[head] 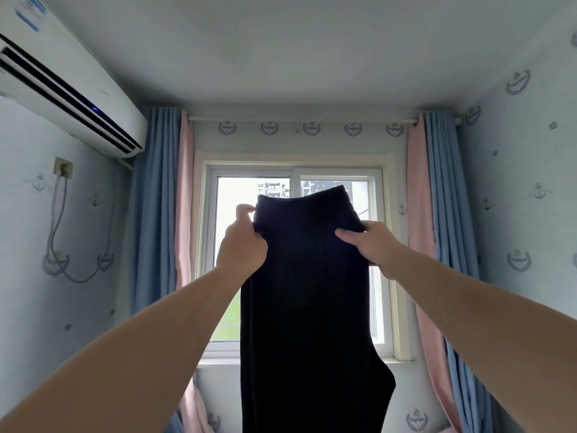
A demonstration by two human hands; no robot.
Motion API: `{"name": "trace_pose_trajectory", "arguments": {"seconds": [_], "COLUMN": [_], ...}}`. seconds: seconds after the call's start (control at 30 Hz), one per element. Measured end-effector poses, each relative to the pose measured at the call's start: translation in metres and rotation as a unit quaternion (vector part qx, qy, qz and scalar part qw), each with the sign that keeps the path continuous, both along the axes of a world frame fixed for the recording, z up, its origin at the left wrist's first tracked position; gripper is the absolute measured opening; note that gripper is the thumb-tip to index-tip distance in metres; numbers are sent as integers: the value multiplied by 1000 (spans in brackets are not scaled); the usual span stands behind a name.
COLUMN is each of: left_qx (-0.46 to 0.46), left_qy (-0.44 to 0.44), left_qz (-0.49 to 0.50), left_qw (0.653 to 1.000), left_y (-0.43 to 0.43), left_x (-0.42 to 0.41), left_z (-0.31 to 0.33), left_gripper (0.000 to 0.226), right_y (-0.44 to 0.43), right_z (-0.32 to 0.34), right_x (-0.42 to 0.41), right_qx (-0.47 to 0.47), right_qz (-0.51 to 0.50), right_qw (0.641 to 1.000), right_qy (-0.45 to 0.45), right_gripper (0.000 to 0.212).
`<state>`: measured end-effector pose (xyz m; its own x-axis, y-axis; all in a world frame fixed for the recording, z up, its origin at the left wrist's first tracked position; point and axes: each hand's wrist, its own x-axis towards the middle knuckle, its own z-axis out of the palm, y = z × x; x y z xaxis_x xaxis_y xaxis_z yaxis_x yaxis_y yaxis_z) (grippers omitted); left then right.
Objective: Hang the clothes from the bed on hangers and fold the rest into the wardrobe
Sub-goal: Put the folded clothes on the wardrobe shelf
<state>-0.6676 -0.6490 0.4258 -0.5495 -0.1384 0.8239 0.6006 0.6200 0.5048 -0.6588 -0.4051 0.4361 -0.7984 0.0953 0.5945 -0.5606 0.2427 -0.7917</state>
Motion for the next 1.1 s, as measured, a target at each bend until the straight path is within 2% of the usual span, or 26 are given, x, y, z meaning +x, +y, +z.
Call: {"name": "trace_pose_trajectory", "arguments": {"seconds": [0.3,0.4,0.53,0.63,0.77,0.9,1.1], "left_qx": [20,31,22,30,37,43,66], "left_qy": [-14,-44,-71,-83,-113,-154,-258], "left_qz": [2,0,-23,-32,-22,-15,-25], "left_qw": [1000,999,997,996,993,987,964], "left_y": [-20,-26,-38,-49,-71,-106,-171], "left_x": [109,141,167,173,159,118,8], "left_z": [-52,-79,-104,-120,-146,-190,-322], "left_gripper": [45,47,49,50,50,47,42], "right_y": [-18,-25,-31,-39,-63,-99,-164], "right_z": [-48,-71,-93,-106,-130,-169,-285], "right_x": [111,139,161,162,145,104,-7], "right_qx": [-4,-2,-3,1,3,8,48], "right_qz": [15,22,30,29,28,36,31], "right_qw": [1000,999,997,996,993,987,965], "right_qy": [-23,-47,-73,-89,-116,-154,-255], "right_gripper": [35,30,13,14,21,16,13]}}
